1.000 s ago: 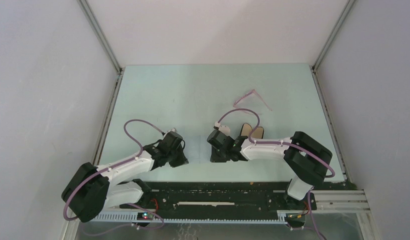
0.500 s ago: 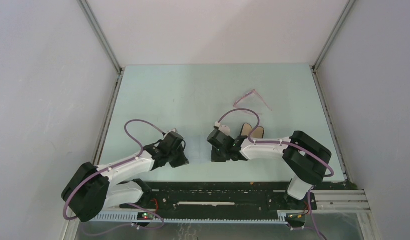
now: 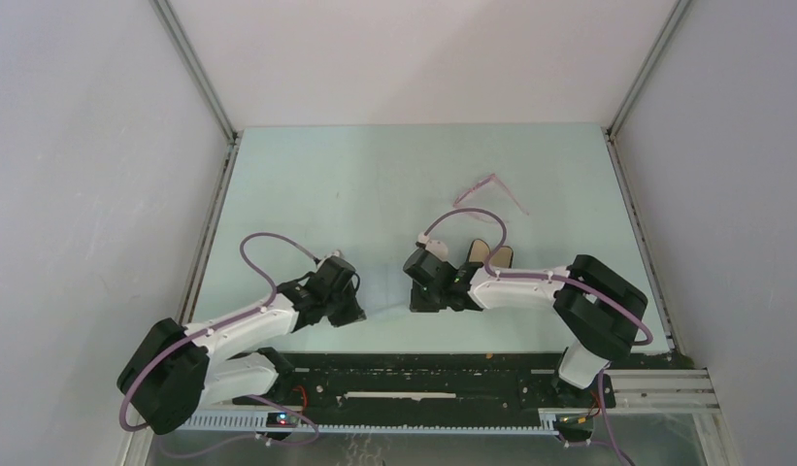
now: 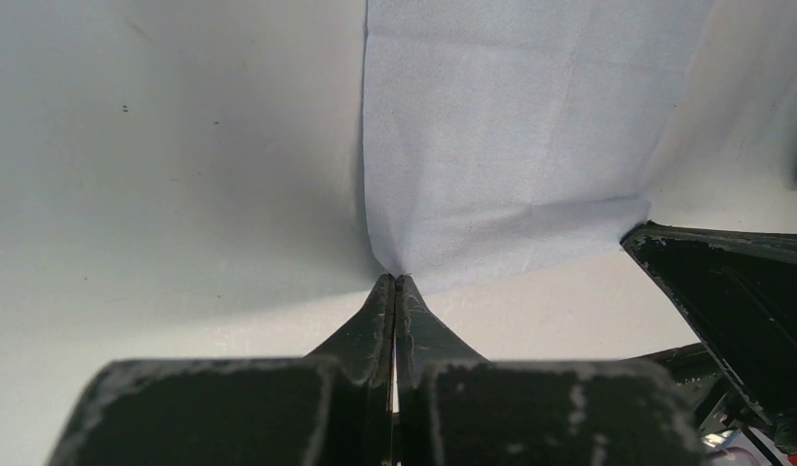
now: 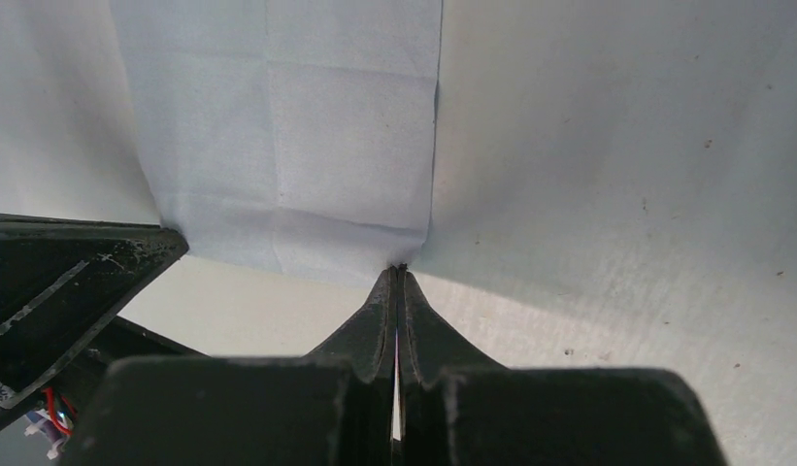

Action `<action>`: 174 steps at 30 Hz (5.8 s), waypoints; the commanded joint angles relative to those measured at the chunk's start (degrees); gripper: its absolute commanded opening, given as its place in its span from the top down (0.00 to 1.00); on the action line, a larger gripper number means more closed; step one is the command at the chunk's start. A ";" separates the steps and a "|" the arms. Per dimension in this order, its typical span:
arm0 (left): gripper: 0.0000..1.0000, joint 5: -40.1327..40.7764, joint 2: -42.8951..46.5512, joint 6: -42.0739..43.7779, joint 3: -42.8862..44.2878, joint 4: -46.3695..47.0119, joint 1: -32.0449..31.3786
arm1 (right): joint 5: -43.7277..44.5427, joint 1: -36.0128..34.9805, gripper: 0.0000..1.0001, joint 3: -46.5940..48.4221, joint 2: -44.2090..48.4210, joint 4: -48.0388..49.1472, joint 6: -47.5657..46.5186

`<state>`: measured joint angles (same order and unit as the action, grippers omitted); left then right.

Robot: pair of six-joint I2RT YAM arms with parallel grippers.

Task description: Organize the sunglasses

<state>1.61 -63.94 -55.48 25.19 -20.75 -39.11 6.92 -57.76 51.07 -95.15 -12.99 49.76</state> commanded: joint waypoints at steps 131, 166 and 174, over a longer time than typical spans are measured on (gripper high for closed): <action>0.65 -5.92 -4.77 9.96 10.95 0.54 9.67 | -12.72 9.09 0.72 14.94 -12.20 3.41 -1.63; 0.67 -5.87 -14.14 10.84 15.06 3.87 10.21 | -10.96 9.32 0.73 14.85 -12.33 2.36 -2.11; 0.67 -5.64 -16.91 13.12 17.90 1.98 11.02 | -10.78 9.32 0.73 14.91 -12.43 2.08 -2.14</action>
<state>-4.69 -79.94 -44.51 39.68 -18.46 -28.71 -4.95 -48.47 64.25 -108.31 -10.68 48.07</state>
